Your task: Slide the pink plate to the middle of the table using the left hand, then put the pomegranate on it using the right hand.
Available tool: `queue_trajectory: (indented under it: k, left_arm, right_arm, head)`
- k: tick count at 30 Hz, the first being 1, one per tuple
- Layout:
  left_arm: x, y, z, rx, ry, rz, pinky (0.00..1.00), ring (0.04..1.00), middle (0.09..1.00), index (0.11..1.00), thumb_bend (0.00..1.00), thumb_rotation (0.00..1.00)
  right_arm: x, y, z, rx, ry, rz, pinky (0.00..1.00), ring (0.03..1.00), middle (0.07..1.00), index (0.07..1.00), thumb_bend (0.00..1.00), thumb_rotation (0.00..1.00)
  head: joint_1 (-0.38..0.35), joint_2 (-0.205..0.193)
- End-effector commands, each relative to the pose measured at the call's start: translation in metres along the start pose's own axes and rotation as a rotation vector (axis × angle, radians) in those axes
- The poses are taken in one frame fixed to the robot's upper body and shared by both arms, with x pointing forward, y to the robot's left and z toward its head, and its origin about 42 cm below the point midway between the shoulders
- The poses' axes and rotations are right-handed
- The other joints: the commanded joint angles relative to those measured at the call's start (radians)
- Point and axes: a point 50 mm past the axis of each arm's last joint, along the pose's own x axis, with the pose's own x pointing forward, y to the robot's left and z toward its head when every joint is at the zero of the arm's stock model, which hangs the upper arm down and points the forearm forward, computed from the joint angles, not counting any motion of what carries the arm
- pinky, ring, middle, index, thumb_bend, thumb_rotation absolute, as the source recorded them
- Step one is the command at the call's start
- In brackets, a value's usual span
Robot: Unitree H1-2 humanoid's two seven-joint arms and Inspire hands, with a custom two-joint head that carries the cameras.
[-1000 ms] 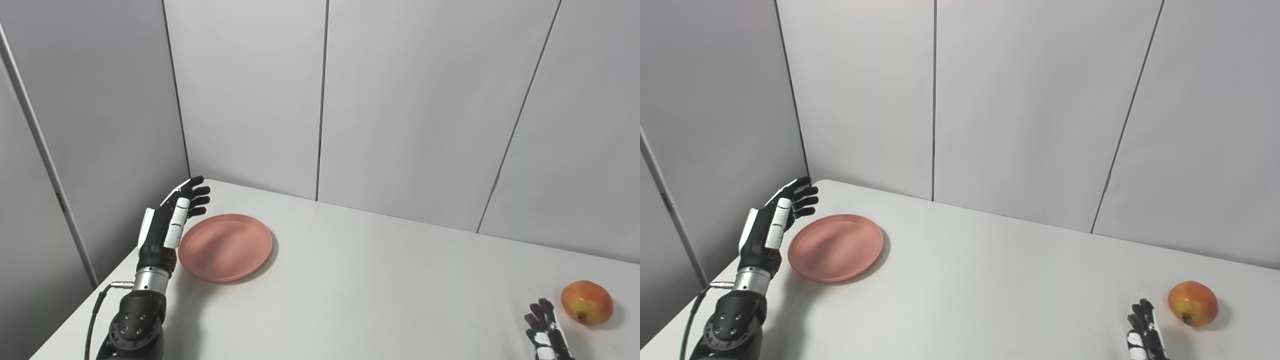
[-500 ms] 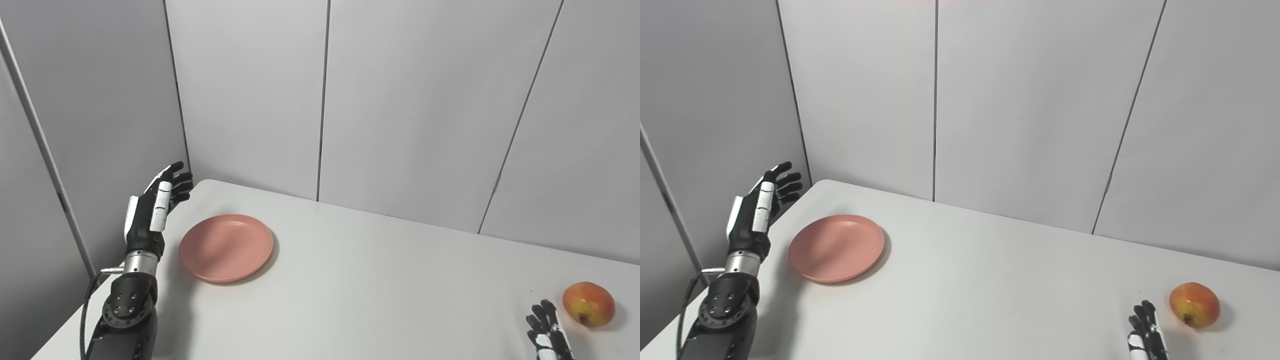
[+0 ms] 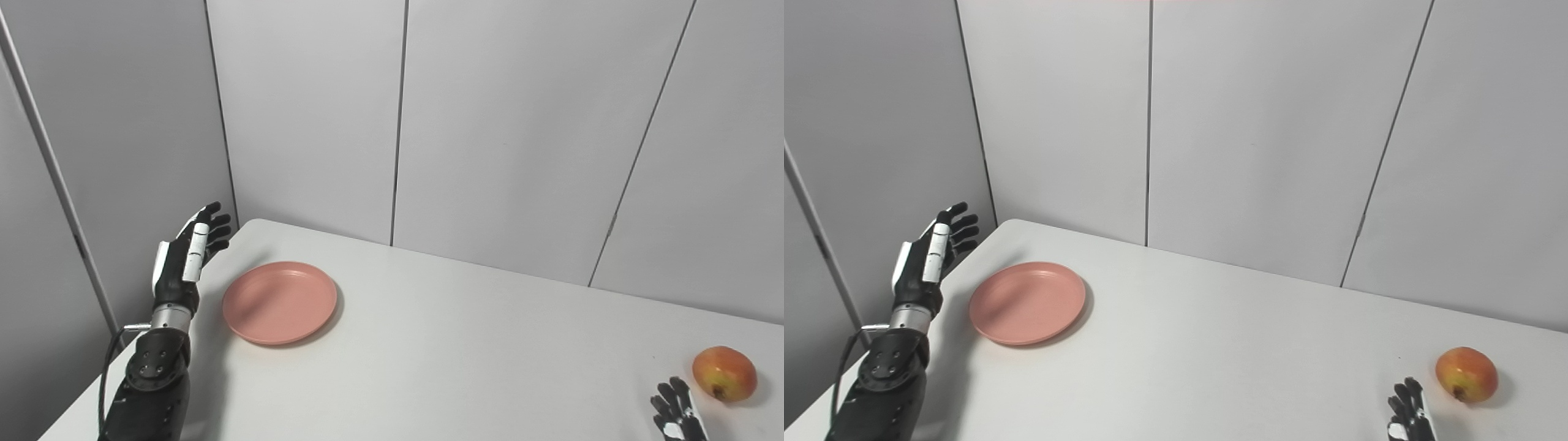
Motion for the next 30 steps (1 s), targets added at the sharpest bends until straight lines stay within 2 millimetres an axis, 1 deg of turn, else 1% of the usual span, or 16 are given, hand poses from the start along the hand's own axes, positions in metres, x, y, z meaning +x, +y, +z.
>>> queue_trajectory:
  k: [1, 2, 5, 6, 8, 13, 17, 21, 25, 30]
  left_arm:
    - [0.019, 0.003, 0.025, 0.014, -0.088, -0.005, 0.76, 0.794, 0.803, 0.816, 0.73, 1.00]
    - [0.019, 0.003, 0.023, 0.016, -0.081, -0.006, 0.76, 0.790, 0.801, 0.813, 0.74, 1.00]
    - [0.021, 0.004, 0.010, 0.024, -0.054, -0.021, 0.75, 0.790, 0.800, 0.809, 0.74, 1.00]
    - [0.021, 0.003, 0.005, 0.012, -0.044, -0.026, 0.77, 0.800, 0.807, 0.814, 0.76, 1.00]
    - [0.021, 0.002, -0.001, -0.009, -0.033, -0.033, 0.78, 0.805, 0.810, 0.817, 0.78, 1.00]
    - [0.023, -0.002, -0.014, -0.023, -0.011, -0.042, 0.80, 0.816, 0.815, 0.820, 0.76, 1.00]
    - [0.023, -0.004, -0.025, -0.026, 0.007, -0.069, 0.80, 0.825, 0.830, 0.833, 0.77, 1.00]
    - [0.021, -0.008, -0.030, -0.028, 0.032, -0.089, 0.81, 0.830, 0.841, 0.843, 0.74, 1.00]
    - [0.020, -0.010, -0.033, -0.032, 0.039, -0.092, 0.84, 0.837, 0.852, 0.852, 0.75, 1.00]
    - [0.020, -0.011, -0.036, -0.043, 0.043, -0.087, 0.85, 0.840, 0.855, 0.856, 0.74, 1.00]
  right_arm:
    - [-0.006, -0.006, 0.001, 0.000, 0.008, -0.010, 1.00, 0.966, 0.976, 1.000, 0.46, 0.89]
    - [-0.007, -0.006, 0.002, 0.001, 0.009, -0.010, 1.00, 0.967, 0.977, 1.000, 0.45, 0.89]
    - [-0.008, -0.006, 0.004, -0.008, 0.011, -0.012, 1.00, 0.968, 0.977, 1.000, 0.45, 0.89]
    - [-0.009, -0.006, 0.005, -0.009, 0.012, -0.012, 1.00, 0.968, 0.978, 1.000, 0.45, 0.89]
    - [-0.009, -0.007, 0.006, -0.010, 0.012, -0.009, 1.00, 0.968, 0.978, 1.000, 0.45, 0.89]
    - [-0.009, -0.007, 0.007, -0.008, 0.011, -0.009, 1.00, 0.971, 0.980, 1.000, 0.43, 0.87]
    - [-0.008, -0.008, 0.007, -0.003, 0.011, -0.016, 1.00, 0.965, 0.976, 1.000, 0.43, 0.85]
    - [-0.008, -0.009, 0.007, -0.004, 0.011, -0.014, 1.00, 0.972, 0.980, 1.000, 0.42, 0.85]
    - [-0.008, -0.009, 0.006, -0.002, 0.015, -0.015, 1.00, 0.970, 0.977, 1.000, 0.43, 0.86]
    - [-0.008, -0.009, 0.005, -0.006, 0.016, -0.013, 1.00, 0.968, 0.975, 1.000, 0.43, 0.86]
  head:
    - [0.000, 0.006]
    - [0.000, 0.006]
    - [0.000, 0.011]
    - [0.000, 0.013]
    - [-0.001, 0.013]
    - [-0.004, 0.015]
    - [-0.006, 0.014]
    - [-0.002, 0.010]
    - [-0.002, 0.011]
    - [-0.003, 0.009]
